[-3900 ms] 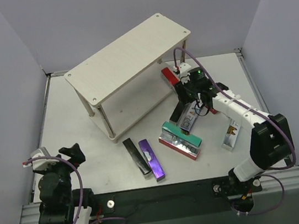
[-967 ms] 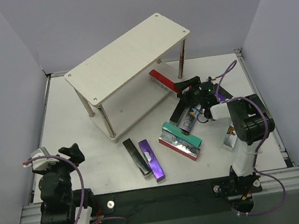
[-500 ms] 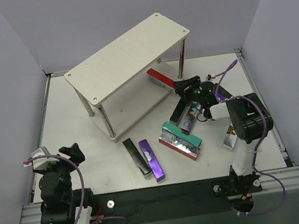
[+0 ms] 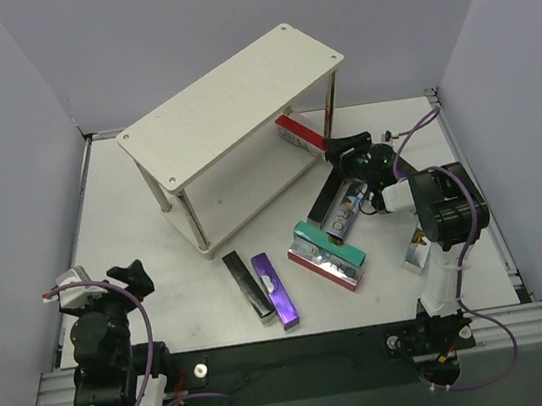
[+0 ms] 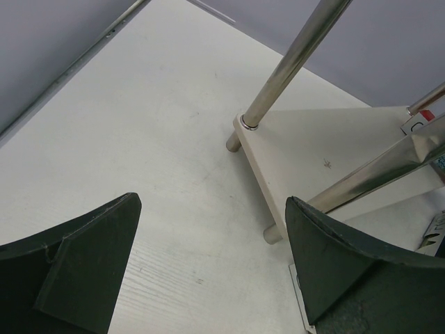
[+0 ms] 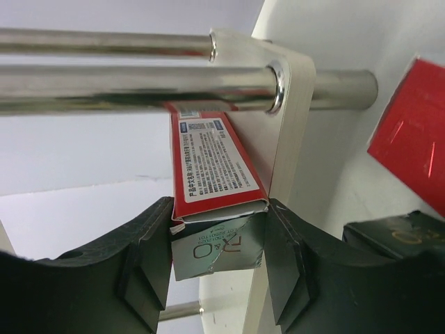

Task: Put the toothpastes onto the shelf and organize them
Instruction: Place the toothpaste on the shelf.

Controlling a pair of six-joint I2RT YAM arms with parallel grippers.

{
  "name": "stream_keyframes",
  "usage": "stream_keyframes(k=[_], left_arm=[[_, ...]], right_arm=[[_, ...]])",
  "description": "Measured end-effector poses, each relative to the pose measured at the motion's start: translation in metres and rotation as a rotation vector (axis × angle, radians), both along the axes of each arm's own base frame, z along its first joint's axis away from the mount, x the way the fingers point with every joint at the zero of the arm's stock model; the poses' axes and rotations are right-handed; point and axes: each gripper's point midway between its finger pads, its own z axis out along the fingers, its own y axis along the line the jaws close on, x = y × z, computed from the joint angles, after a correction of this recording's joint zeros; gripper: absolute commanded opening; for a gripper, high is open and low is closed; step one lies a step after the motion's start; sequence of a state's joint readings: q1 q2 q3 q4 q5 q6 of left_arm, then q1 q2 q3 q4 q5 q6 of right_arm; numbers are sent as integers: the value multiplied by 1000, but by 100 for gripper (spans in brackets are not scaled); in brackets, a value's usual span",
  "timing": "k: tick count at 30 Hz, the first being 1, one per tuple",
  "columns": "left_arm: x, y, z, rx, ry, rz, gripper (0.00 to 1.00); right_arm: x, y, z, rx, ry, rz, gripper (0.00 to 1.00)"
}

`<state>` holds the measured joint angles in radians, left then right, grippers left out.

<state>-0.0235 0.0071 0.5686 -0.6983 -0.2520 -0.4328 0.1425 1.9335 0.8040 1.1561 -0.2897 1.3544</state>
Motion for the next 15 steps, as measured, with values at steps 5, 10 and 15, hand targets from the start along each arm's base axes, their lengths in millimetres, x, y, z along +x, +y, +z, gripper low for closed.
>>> stream_keyframes(k=[5, 10, 15], left_arm=[[0, 0, 0, 0, -1, -3, 96], [0, 0, 1, 0, -2, -3, 96], [0, -1, 1, 0, -3, -3, 96]], right_arm=[[9, -3, -3, 7, -11, -25, 36], [18, -2, -3, 14, -22, -39, 40], [23, 1, -1, 7, -26, -44, 56]])
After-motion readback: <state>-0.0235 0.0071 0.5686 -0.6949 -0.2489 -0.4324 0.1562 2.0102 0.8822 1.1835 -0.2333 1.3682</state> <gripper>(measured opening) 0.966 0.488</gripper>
